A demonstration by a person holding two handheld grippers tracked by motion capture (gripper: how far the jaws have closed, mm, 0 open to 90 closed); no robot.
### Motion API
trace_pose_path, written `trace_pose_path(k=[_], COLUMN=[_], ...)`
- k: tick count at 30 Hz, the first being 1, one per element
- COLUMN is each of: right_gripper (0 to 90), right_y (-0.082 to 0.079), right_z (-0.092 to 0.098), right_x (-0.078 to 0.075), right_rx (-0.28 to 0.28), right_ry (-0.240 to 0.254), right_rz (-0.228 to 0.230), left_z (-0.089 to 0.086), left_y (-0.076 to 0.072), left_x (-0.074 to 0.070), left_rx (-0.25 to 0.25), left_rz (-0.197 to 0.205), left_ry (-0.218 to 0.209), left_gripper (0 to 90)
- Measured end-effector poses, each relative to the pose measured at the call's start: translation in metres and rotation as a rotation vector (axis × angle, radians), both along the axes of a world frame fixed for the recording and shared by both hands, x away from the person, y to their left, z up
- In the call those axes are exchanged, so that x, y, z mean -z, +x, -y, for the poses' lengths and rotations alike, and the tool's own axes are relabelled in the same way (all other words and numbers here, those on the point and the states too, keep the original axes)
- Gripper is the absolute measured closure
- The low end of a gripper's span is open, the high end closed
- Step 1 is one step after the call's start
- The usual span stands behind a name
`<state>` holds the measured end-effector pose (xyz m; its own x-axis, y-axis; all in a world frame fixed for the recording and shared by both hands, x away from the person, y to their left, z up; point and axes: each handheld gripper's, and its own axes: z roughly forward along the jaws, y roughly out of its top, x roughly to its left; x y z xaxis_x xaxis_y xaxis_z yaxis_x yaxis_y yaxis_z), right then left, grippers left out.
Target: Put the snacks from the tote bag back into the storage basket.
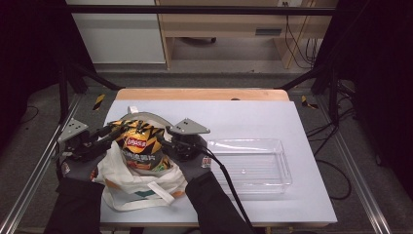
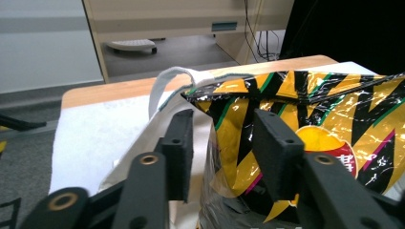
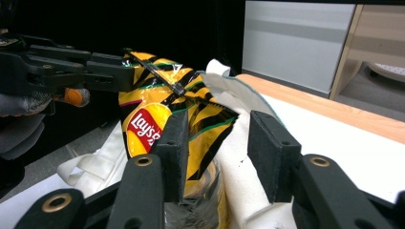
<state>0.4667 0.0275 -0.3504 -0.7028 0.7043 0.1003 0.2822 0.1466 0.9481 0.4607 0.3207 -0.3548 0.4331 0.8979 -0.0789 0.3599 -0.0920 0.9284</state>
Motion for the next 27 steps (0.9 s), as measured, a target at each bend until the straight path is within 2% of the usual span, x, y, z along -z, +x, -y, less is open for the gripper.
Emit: trace_pose_path(k=[5,10,23,27], right_gripper=[66.1,72.5,87.7,89.0], right_y=[0.0022,0.0025,0.0016,0.0005], right_z=[-0.0061,-0.0083,-0.0095,-0.0101], right_x=[0.0054,0.0059,0.005,0.0039], right_rx=[-0.008,-0.005,-0.001,0.004], right_ry=[-0.008,0.001,0.01,0.009], right_rz=[-0.011,-0.011,-0.007,-0.005], left_z=[-0.0009,-0.0007,0.0,0.0001], left_y=[-0.0009,-0.0015,-0.003,-0.0041], left_x=[0.0007,0.0002,-0.0016,-0.0031], left_rx=[0.009,0.009,0.005,0.005], left_rz=[-0.003,-0.006,-0.015,-0.015], left_ry=[-0.012,-0.011,-0.009,-0.008], left_gripper=[74.2,80.0,87.0,88.1])
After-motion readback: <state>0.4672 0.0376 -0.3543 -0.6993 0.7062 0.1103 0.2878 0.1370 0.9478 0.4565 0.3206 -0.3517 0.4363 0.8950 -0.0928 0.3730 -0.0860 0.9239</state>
